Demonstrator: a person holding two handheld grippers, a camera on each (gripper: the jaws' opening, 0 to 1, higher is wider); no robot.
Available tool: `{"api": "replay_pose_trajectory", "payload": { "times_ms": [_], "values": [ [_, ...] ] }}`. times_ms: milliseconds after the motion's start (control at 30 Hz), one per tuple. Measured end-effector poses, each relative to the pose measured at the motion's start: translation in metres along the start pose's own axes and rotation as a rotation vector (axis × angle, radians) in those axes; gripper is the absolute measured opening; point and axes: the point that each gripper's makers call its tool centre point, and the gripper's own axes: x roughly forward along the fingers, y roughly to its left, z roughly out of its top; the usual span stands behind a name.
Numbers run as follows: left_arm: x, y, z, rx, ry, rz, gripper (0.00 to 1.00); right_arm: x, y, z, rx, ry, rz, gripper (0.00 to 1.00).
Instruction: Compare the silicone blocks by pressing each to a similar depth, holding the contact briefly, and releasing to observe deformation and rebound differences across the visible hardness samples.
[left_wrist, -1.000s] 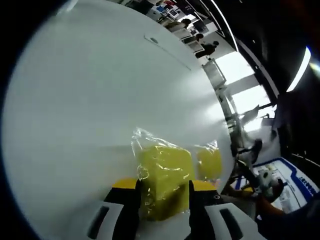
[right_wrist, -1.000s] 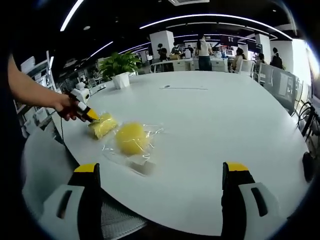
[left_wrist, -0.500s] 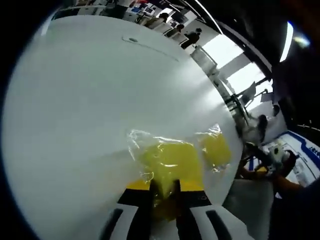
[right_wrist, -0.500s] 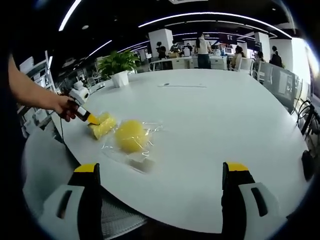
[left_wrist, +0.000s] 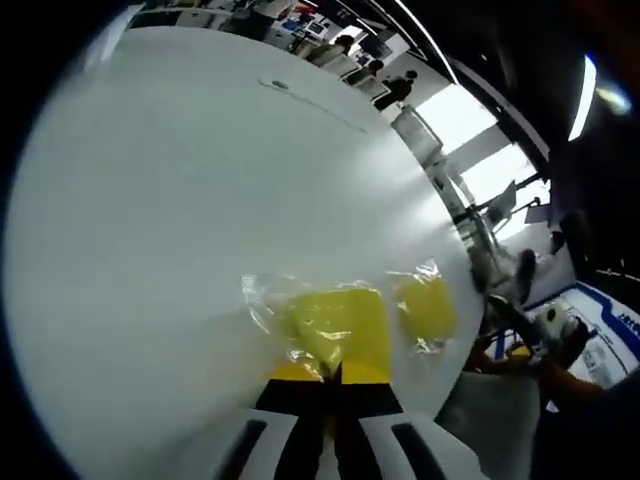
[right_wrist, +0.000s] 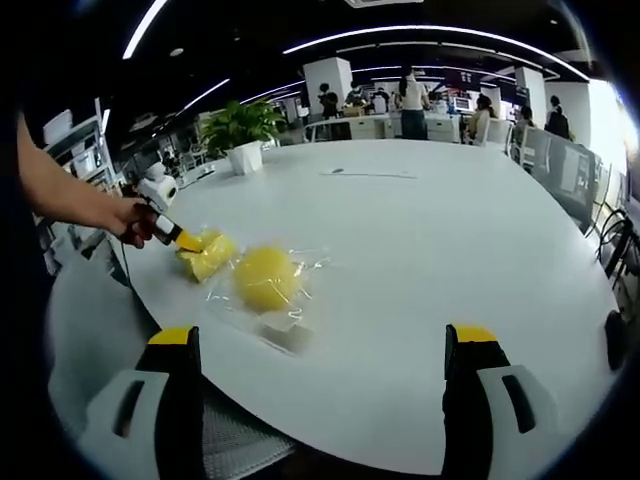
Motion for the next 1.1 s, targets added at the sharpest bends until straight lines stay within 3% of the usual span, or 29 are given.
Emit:
{"api": "replay_pose_trajectory", "payload": {
  "times_ms": [67, 133, 333, 500, 600, 700, 767, 833, 933, 967, 1100],
  "values": [
    [-0.003, -0.008, 0.003, 0.011, -0.050, -0.026, 0.00, 0.000, -0.001, 0.003, 0.010, -0.010, -0.002, 0.96],
    [-0.007, -0.008, 0.003, 0.040, -0.078, -0.011, 0.00, 0.000, 0.000, 0.004, 0.019, -0.017, -0.002, 0.96],
    [-0.032, -0.027, 0.025, 0.079, -0.279, -0.070, 0.00, -0.002, 0.003, 0.010, 0.025, -0.026, 0.014, 0.96],
    [-0.061, -0.054, 0.050, 0.176, -0.405, -0.108, 0.00, -0.009, 0.007, 0.037, -0.003, -0.065, 0.039, 0.96],
    [-0.078, -0.079, 0.058, 0.245, -0.457, -0.135, 0.00, -0.014, 0.014, 0.057, 0.003, -0.121, 0.082, 0.96],
    [-0.091, -0.092, 0.057, 0.251, -0.487, -0.146, 0.00, -0.018, 0.022, 0.068, 0.007, -0.124, 0.112, 0.96],
    [-0.099, -0.101, 0.059, 0.274, -0.517, -0.147, 0.00, -0.022, 0.031, 0.087, -0.022, -0.164, 0.141, 0.96],
    [-0.104, -0.108, 0.058, 0.289, -0.534, -0.149, 0.00, -0.026, 0.039, 0.104, 0.021, -0.207, 0.178, 0.96],
    [-0.115, -0.126, 0.059, 0.304, -0.566, -0.198, 0.00, -0.027, 0.050, 0.120, 0.018, -0.223, 0.222, 0.96],
    [-0.117, -0.132, 0.059, 0.311, -0.568, -0.210, 0.00, -0.027, 0.060, 0.123, 0.026, -0.209, 0.272, 0.96],
    [-0.128, -0.159, 0.059, 0.390, -0.594, -0.222, 0.00, -0.025, 0.080, 0.140, -0.003, -0.201, 0.343, 0.96]
  ]
}}
